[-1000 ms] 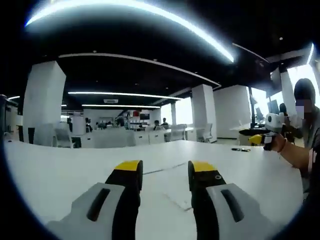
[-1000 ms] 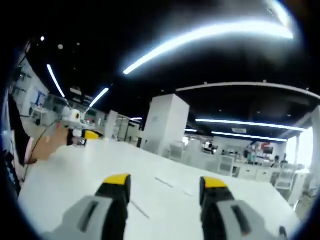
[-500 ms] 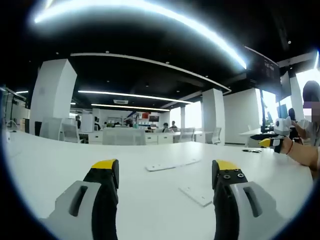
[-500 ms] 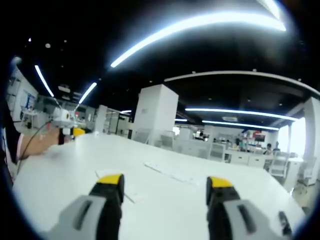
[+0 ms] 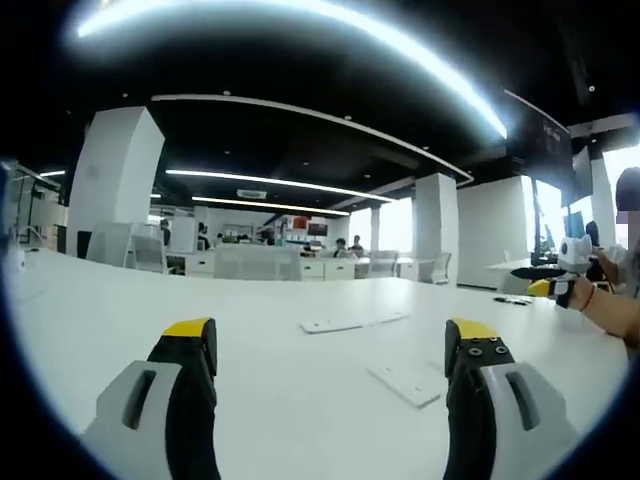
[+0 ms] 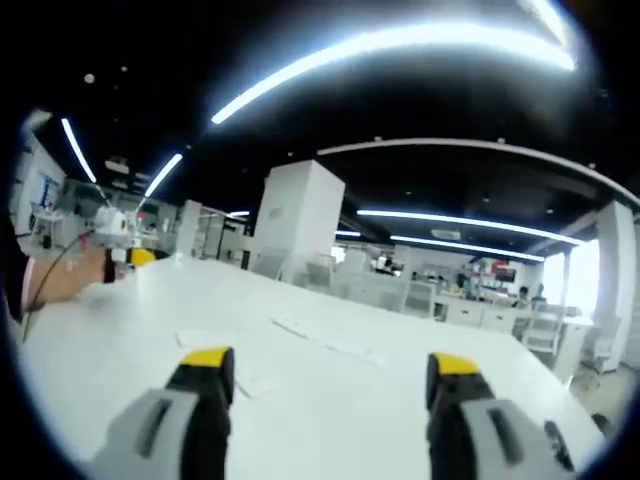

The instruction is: Locate the socket holder cover, grip the socket holder cover, clip it into the socket holder slot.

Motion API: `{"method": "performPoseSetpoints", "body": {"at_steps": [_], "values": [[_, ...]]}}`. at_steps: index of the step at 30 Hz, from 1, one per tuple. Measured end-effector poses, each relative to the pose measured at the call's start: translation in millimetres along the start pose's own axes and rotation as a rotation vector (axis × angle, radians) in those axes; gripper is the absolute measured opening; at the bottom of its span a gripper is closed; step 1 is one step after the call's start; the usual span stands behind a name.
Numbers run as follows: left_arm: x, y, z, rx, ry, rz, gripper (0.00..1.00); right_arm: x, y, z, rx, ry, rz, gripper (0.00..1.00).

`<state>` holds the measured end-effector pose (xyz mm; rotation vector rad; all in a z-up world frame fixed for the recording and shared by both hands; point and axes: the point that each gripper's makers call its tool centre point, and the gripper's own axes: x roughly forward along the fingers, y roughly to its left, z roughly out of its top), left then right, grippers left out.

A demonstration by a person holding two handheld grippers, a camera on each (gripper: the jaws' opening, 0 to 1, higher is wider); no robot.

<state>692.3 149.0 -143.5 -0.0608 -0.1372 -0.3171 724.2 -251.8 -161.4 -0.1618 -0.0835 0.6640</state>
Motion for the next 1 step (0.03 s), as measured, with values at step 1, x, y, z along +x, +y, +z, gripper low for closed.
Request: {"method": "performPoseSetpoints", "body": {"at_steps": [1], "values": [[-0.4, -0.9, 1.3, 0.014, 0.001, 0.003, 0.95, 0.0, -0.1, 0.7, 0.001, -0.001, -0.003, 0.8]]}}
